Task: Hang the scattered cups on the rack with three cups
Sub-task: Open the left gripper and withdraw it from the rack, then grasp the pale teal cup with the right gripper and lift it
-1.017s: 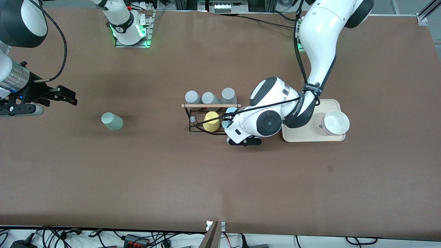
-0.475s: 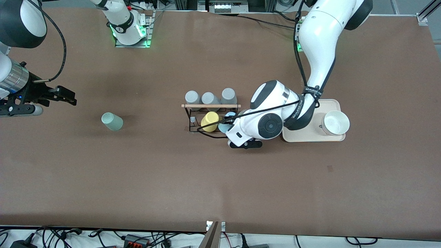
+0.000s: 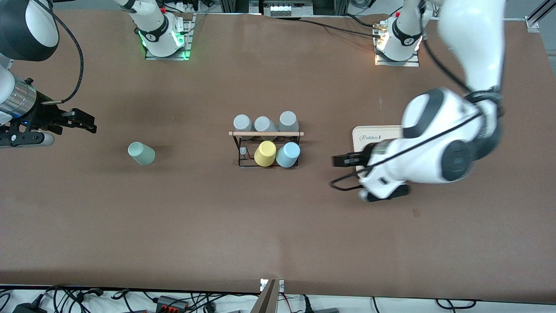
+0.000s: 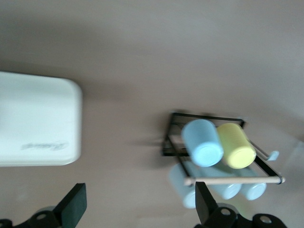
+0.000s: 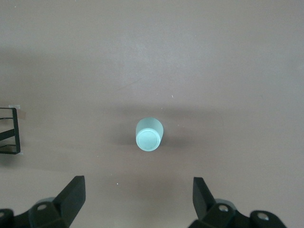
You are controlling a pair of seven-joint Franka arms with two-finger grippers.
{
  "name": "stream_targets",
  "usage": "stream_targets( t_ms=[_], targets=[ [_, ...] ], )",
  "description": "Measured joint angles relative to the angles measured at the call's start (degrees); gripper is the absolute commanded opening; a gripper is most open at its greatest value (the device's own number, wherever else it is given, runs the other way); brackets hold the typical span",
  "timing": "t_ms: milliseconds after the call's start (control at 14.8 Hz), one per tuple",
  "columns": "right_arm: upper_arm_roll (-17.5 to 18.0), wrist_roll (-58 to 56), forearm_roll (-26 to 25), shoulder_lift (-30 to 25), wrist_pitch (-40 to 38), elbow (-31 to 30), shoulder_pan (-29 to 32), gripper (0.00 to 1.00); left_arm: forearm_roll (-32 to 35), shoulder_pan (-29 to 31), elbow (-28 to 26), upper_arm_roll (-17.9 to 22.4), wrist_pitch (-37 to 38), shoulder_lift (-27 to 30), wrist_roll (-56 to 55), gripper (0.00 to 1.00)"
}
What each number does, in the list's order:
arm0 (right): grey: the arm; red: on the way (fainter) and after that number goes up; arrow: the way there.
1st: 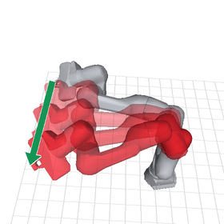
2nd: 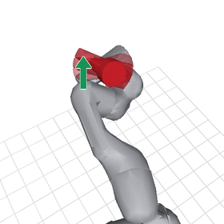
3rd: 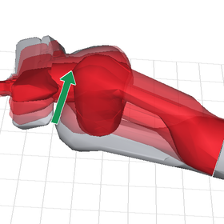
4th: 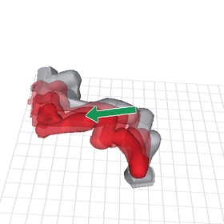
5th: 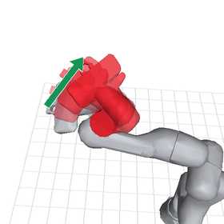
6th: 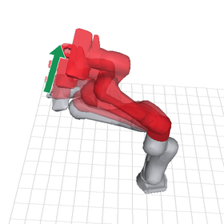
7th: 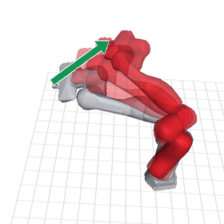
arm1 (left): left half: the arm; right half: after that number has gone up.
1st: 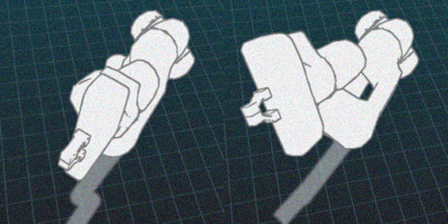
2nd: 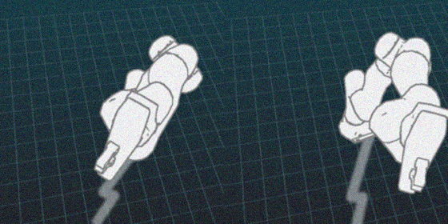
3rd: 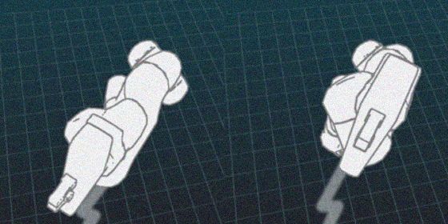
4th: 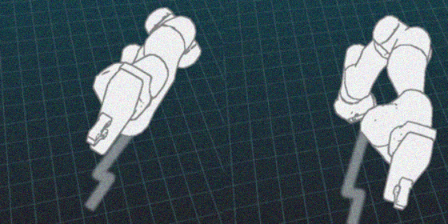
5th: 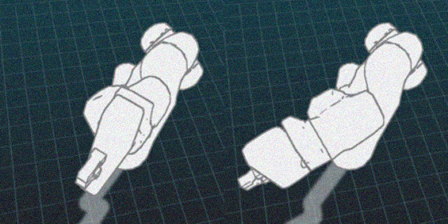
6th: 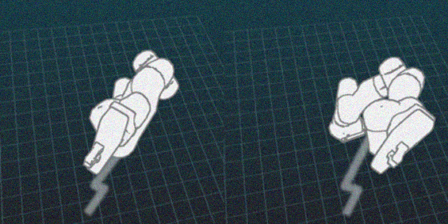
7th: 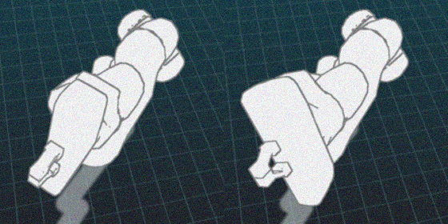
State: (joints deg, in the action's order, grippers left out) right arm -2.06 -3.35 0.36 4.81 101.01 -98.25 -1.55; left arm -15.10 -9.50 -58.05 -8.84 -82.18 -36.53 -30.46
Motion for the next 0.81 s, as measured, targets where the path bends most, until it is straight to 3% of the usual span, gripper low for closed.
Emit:
stream_targets(
  t_ms=[203, 475, 814],
  targets=[
    [0.0, 0.0, 0.0, 0.4, -0.3, -0.2, 0.0, 1.00, 5.2, 4.4, 0.0, -0.1, 8.0, 5.1, 1.2, 1.00],
    [0.0, 0.0, 0.0, 2.4, -0.3, -0.4, -0.1, 1.00, 6.0, 6.8, -0.1, -0.1, 15.3, 9.8, 3.1, 1.00],
    [0.2, 0.7, 0.0, 5.5, 4.0, -3.8, -1.2, 1.00, 6.0, 11.7, -0.7, -0.4, 17.2, 14.0, 5.8, 1.00]
  ],
)
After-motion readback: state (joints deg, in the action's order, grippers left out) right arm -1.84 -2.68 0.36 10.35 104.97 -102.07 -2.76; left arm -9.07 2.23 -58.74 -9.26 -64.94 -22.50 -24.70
